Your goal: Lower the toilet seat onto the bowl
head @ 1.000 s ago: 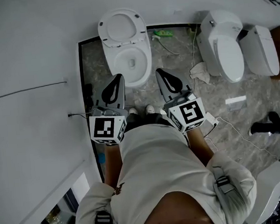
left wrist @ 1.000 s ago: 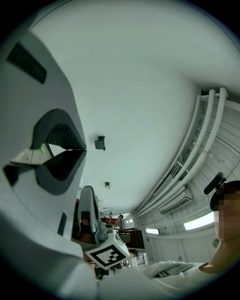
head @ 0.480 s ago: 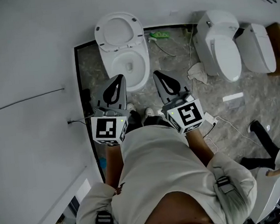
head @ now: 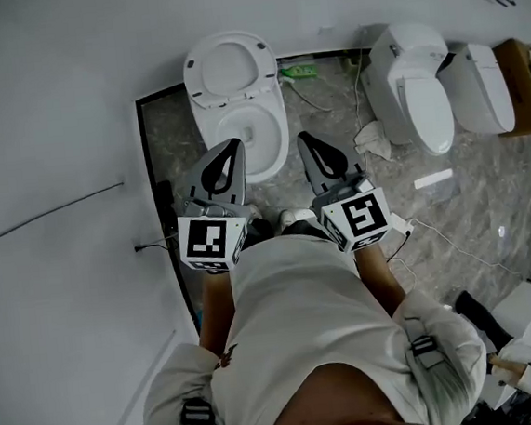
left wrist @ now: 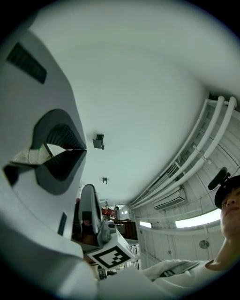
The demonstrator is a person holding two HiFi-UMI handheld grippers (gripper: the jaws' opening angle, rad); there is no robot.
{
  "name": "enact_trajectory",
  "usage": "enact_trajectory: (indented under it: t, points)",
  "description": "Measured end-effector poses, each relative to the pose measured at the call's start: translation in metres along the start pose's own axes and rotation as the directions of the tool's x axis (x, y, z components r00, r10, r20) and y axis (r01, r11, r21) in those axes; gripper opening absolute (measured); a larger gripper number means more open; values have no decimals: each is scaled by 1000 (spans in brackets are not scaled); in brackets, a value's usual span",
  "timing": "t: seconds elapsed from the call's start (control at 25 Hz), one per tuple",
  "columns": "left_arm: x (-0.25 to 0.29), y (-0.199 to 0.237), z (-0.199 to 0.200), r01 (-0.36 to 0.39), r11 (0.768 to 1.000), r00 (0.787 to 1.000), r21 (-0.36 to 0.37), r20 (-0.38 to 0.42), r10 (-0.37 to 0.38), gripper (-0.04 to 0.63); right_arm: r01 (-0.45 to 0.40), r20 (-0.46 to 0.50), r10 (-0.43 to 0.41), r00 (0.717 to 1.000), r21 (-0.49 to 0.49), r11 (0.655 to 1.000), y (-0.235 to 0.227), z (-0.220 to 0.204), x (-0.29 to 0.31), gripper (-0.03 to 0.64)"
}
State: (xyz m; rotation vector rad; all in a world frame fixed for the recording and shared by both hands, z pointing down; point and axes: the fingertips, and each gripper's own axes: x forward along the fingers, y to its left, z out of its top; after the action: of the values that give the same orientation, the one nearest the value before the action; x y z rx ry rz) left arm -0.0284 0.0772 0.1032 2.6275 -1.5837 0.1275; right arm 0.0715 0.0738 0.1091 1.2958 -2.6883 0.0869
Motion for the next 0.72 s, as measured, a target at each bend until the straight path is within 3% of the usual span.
enact_trajectory:
  t: [0.72]
  points:
    - [-6,69,-6,71,997,997,-6,7,-71,23,76,-38,-77,996,-26,997,39,7,53,21]
